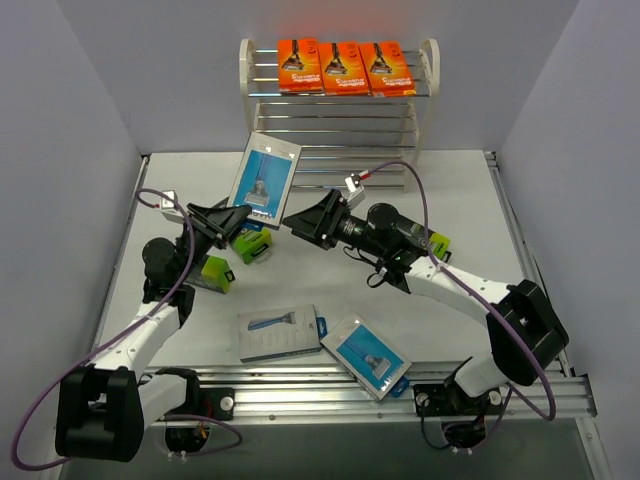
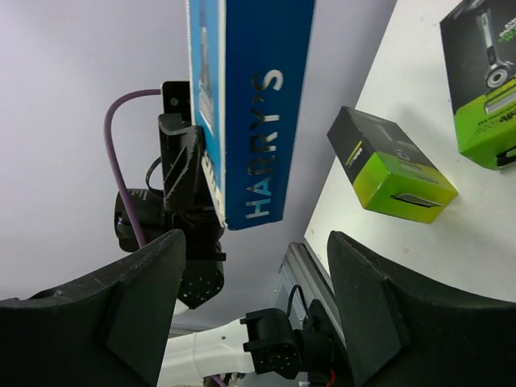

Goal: Place and organize the shaving razors onto the shelf
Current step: Pass the shaving razor from the left arm to the right

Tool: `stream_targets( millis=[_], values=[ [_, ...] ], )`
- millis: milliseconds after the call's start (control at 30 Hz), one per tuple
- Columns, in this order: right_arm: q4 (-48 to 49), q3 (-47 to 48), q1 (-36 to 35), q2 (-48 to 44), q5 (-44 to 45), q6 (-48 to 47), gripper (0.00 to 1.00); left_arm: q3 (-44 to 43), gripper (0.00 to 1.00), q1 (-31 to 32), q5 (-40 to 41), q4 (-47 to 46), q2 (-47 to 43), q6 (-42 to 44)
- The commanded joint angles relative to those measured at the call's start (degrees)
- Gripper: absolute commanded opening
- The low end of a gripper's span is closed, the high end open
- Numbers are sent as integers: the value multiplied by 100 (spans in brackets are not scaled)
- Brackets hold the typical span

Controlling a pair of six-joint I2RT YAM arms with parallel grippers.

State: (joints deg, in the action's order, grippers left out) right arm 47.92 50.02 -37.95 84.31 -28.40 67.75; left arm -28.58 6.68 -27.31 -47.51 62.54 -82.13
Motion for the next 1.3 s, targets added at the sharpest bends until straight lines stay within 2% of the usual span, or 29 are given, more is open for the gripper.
stream_targets(
  millis=[0, 333, 500, 833, 1167, 1267],
  values=[
    [560, 342, -89, 94, 72, 2, 66, -43, 3, -26, -29, -751, -14, -67],
    [666, 631, -335, 524, 133, 19, 65, 133, 3, -26, -81, -1155, 153, -277],
    [675, 737, -405, 613, 168, 19, 61, 133, 3, -26, -108, -1208, 170, -304],
    [736, 755, -467, 630, 230, 28, 40, 212, 3, -26, -143, -1252, 188, -269],
    [886, 746, -476, 639, 248, 107, 29, 379, 3, -35, -126, -1217, 188, -277],
    [894, 720, -485, 639, 248, 107, 24, 414, 10, -26, -134, -1208, 206, -278]
  ],
)
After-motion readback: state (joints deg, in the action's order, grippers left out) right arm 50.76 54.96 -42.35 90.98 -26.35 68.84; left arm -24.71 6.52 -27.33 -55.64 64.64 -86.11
